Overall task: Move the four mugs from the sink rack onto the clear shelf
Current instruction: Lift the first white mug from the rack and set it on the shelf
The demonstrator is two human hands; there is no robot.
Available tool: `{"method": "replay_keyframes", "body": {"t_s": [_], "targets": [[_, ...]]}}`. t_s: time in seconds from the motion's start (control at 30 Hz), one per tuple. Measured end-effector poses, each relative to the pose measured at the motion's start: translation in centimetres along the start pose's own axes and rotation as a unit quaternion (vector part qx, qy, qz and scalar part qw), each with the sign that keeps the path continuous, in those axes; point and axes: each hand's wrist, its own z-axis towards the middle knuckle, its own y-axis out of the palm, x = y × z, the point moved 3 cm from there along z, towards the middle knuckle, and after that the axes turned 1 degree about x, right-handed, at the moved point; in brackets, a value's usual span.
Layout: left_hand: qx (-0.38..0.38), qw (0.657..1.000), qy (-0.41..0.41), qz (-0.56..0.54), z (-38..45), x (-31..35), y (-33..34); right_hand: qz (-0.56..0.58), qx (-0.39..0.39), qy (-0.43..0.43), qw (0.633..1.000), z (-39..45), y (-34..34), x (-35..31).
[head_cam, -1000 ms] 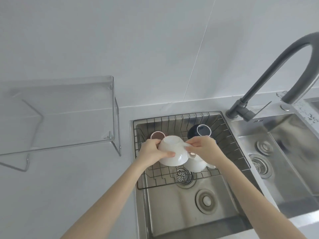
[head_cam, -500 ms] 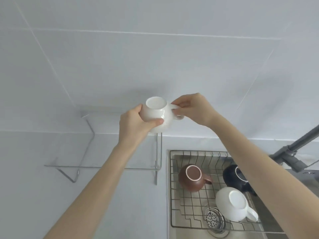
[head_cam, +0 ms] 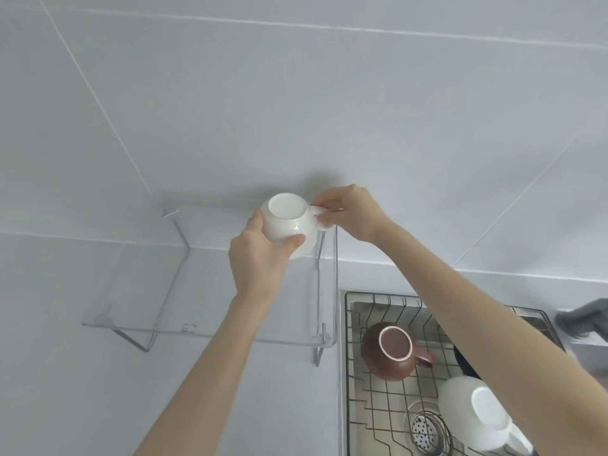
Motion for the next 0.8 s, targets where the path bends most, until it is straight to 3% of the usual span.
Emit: {"method": "replay_keyframes", "body": {"t_s": [0.3,0.5,0.6,0.7,0.8], "targets": [[0.022,0.999,0.021,0.035,-0.5,-1.1,0.8,0.013,0.006,-0.005,1.000,-0.1,0.4,0.3],[-0.047,0.997,0.011,0.055,-0.6,-0.6,1.1,-0.023,0.024,0.000,0.999,-0.9,-0.3,0.1],[-0.042,0.995,0.066,0.063,-1.8,1.6,1.0,-0.003,0.053,0.004,0.999,-2.8,-2.2,-0.1],[-0.043,0.989,0.139,0.016,-4.3,4.7,1.5,0.028,0.085,0.011,0.996,-6.0,-4.9,0.4],[-0.134,0.979,0.121,-0.093,-8.2,6.9,3.5,0.060,0.116,0.045,0.990,-10.4,-7.6,2.7]]}}
